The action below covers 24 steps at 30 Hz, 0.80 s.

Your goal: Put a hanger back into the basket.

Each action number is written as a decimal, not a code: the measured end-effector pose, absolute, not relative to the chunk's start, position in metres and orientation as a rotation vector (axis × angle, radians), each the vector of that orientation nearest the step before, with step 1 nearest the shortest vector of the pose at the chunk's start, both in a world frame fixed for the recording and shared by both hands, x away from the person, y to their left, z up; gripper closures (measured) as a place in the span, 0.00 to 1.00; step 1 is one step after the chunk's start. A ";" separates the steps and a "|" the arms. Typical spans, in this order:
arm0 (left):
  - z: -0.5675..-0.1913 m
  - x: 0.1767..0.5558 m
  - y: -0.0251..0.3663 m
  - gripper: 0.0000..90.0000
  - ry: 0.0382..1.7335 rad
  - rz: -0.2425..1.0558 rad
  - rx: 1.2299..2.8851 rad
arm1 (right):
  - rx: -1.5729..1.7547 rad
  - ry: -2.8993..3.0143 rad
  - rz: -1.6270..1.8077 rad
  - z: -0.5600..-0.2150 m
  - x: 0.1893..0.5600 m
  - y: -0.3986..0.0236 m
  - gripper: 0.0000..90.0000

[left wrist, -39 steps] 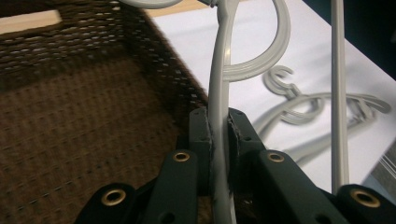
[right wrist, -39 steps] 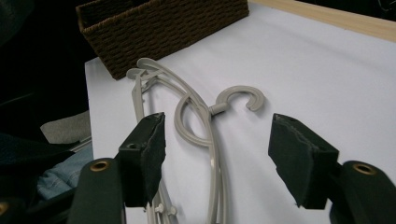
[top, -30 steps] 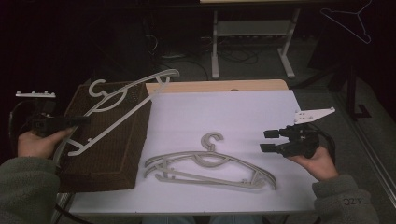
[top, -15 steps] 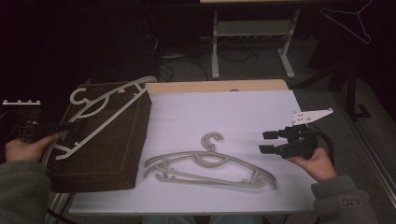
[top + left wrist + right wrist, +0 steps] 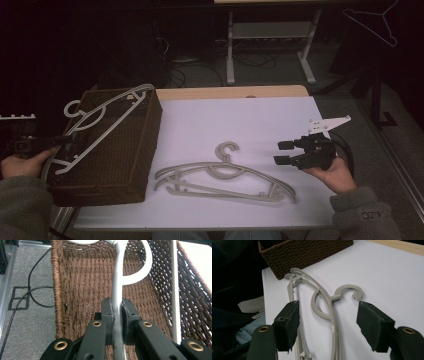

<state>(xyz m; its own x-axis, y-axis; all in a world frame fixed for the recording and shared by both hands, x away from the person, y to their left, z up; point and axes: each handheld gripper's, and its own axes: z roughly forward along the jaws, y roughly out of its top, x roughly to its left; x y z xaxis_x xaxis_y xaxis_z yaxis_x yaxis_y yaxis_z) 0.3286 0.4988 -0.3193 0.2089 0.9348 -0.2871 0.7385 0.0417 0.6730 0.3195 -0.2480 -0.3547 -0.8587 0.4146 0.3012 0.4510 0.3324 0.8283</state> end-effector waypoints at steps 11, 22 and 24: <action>-0.326 0.330 0.499 0.91 1.599 0.367 1.798 | -0.817 -2.533 -1.598 -0.355 0.320 -0.247 0.38; -0.325 0.339 0.483 0.91 1.614 0.433 1.836 | -0.804 -2.529 -1.596 -0.355 0.322 -0.243 0.39; -0.324 0.342 0.482 0.91 1.603 0.424 1.833 | -0.799 -2.534 -1.596 -0.354 0.322 -0.242 0.39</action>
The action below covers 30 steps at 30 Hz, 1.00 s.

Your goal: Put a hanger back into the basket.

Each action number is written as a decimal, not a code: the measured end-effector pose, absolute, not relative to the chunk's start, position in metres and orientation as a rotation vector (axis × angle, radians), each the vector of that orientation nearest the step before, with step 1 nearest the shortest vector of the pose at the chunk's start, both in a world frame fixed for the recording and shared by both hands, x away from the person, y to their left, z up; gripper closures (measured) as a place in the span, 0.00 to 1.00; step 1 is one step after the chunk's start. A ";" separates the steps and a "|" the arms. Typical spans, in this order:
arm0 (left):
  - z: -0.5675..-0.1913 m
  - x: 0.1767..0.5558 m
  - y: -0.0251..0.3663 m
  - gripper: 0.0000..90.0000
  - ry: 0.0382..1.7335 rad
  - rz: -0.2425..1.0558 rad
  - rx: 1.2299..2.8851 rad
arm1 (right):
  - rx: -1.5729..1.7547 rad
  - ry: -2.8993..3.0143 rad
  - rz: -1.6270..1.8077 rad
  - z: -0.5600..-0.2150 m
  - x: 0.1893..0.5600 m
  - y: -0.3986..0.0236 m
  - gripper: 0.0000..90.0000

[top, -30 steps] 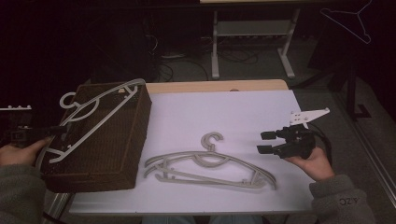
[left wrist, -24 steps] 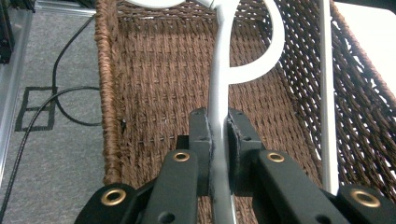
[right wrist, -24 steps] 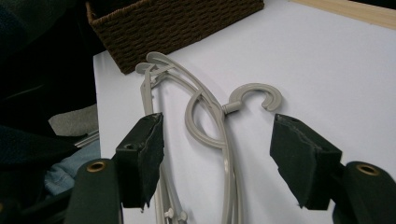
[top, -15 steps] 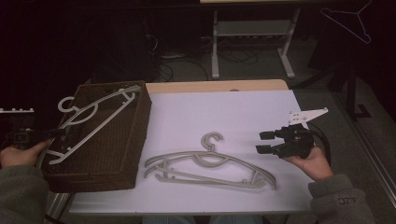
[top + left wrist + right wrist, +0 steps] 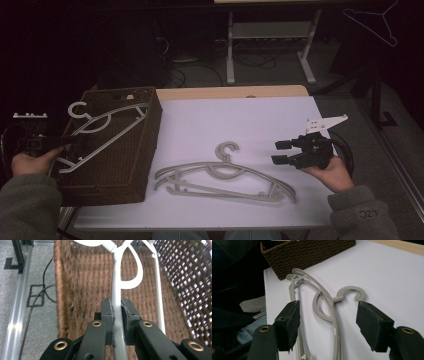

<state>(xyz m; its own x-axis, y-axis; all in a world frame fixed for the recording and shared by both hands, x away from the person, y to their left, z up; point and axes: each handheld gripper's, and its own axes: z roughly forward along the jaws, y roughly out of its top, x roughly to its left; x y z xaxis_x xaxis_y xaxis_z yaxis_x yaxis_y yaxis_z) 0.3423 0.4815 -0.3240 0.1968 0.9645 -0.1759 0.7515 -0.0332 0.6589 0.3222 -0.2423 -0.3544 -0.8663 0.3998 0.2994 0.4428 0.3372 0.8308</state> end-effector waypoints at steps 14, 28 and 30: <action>-0.339 0.346 0.478 0.73 1.608 0.436 1.842 | -0.775 -2.528 -1.581 -0.356 0.325 -0.234 0.39; -0.327 0.336 0.466 0.73 1.473 0.381 1.843 | -0.788 -2.532 -1.568 -0.359 0.328 -0.233 0.39; -0.325 0.333 0.464 0.73 1.446 0.370 1.846 | -0.788 -2.535 -1.565 -0.359 0.328 -0.233 0.38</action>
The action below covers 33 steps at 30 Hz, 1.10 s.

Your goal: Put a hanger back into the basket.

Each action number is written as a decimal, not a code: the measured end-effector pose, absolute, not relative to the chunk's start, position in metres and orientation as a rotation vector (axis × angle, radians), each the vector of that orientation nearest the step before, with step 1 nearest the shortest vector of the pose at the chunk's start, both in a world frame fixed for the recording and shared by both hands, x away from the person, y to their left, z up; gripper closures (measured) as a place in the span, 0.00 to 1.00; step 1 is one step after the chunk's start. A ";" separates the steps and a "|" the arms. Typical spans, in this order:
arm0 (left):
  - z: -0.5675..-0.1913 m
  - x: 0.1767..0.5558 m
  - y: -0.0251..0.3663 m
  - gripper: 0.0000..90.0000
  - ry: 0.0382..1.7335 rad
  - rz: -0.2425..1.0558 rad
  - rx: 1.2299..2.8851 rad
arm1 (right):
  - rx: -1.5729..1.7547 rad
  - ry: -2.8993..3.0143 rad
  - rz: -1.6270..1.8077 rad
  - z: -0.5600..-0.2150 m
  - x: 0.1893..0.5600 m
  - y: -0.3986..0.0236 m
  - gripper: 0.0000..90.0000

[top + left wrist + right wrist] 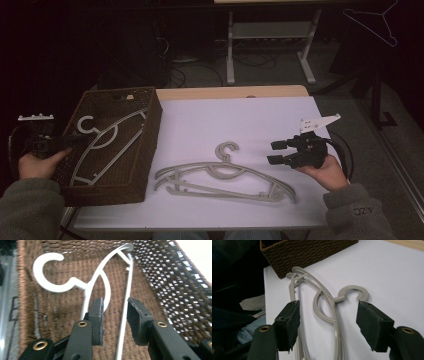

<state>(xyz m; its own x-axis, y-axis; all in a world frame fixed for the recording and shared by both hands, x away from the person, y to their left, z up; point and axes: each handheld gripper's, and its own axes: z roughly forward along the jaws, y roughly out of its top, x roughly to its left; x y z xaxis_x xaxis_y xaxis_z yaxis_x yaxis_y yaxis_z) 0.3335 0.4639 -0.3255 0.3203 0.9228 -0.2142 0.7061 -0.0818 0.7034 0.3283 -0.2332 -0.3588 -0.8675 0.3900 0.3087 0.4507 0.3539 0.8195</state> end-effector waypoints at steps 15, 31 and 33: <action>-0.310 0.314 0.438 0.66 1.276 0.335 1.870 | -0.833 -2.568 -1.557 -0.360 0.330 -0.235 0.37; -0.300 0.304 0.407 0.58 1.155 0.316 1.894 | -0.876 -2.582 -1.575 -0.358 0.328 -0.240 0.32; -0.301 0.304 0.404 0.59 1.151 0.310 1.889 | -0.881 -2.581 -1.574 -0.358 0.328 -0.240 0.32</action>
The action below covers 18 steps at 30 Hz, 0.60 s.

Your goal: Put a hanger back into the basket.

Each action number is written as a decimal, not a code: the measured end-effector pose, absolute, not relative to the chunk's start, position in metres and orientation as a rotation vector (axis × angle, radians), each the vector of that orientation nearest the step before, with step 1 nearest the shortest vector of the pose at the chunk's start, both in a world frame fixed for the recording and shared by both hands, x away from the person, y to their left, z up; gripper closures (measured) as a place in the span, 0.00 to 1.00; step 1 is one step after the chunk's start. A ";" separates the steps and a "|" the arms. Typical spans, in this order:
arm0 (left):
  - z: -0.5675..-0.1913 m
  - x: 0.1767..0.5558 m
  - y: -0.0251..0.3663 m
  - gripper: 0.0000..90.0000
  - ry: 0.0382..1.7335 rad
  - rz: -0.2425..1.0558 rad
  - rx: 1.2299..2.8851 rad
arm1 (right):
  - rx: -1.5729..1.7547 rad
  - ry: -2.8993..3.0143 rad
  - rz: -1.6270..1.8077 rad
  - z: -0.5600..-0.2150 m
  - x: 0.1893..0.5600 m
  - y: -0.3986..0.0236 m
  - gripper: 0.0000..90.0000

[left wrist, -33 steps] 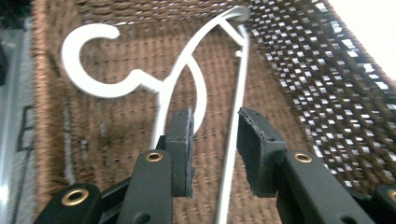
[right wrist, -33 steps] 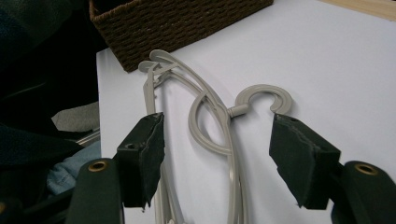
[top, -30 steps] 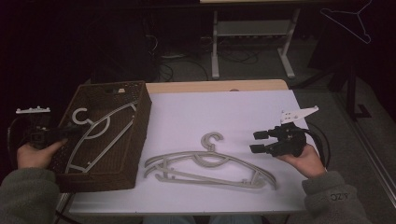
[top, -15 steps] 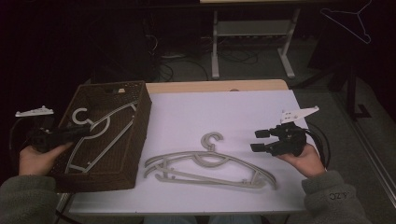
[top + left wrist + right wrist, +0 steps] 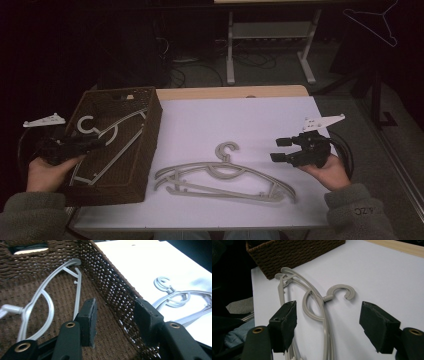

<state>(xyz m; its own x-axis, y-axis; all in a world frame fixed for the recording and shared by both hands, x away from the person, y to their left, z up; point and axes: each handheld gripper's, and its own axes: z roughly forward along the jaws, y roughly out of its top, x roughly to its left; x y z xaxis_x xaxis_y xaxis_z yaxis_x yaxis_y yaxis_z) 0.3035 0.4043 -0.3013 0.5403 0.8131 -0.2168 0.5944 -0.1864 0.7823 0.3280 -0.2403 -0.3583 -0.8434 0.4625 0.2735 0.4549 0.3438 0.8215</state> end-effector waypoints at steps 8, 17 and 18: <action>-0.302 0.300 0.395 0.57 1.124 0.304 1.892 | 0.887 2.564 1.563 -0.359 0.327 -0.242 0.32; -0.300 0.294 0.372 0.54 1.057 0.285 1.906 | 0.893 2.566 1.542 -0.361 0.325 -0.240 0.31; -0.300 0.293 0.370 0.54 1.052 0.283 1.911 | 0.890 2.566 1.540 -0.361 0.325 -0.240 0.31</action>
<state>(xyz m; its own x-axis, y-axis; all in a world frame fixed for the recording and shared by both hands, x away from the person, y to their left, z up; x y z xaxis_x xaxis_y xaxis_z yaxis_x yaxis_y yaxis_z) 0.2928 0.3702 -0.2999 0.6108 0.7636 -0.2092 0.5558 -0.2254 0.8002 0.3255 -0.2405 -0.3609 -0.8373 0.4779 0.2654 0.4589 0.3508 0.8163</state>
